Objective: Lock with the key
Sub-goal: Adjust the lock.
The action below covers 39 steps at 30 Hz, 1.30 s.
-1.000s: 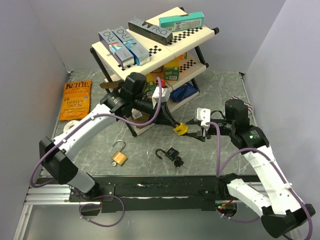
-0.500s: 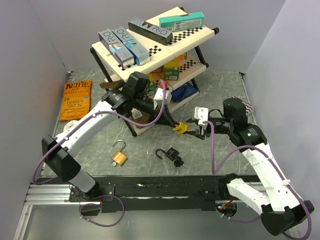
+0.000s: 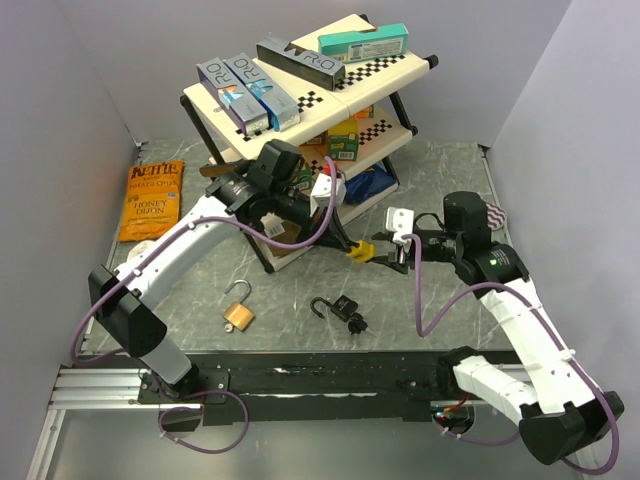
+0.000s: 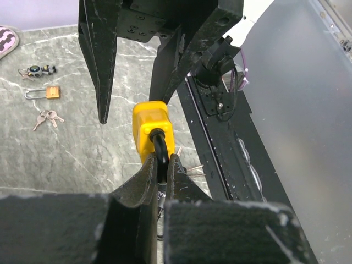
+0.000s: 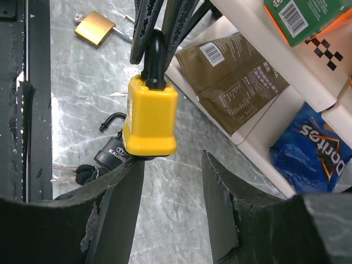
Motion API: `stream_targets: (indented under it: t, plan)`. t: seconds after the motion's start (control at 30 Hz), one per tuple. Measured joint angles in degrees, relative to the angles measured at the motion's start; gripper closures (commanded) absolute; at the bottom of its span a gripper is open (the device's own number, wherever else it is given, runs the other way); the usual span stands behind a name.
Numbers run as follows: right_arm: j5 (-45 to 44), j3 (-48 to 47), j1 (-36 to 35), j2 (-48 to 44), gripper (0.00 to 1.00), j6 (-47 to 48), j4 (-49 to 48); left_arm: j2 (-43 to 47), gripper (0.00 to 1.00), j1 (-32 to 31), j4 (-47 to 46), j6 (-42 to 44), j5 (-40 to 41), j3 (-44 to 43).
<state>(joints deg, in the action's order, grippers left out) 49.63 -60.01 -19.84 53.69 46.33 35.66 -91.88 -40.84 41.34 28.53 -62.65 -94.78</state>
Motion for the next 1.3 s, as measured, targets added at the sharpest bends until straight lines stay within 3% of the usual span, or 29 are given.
stream_targets:
  t: [0.13,0.33,0.5,1.3]
  plan:
    - [0.2,0.0,0.0,-0.3,0.33,0.9,0.6,1.4,0.99,0.5,-4.0,-4.6,-1.0,3.0]
    - [1.1,0.0,0.2,-3.1,0.21,3.3,-0.5,4.0,0.99,4.0,-17.2,-16.7,-5.5,10.9]
    - [2.6,0.0,2.8,-6.0,0.17,3.8,-2.1,6.3,0.99,4.8,-21.0,-20.5,-7.0,12.9]
    - [8.3,-0.1,3.2,-4.9,0.18,7.5,-1.4,7.6,0.99,1.0,-27.4,-25.2,-8.4,15.1]
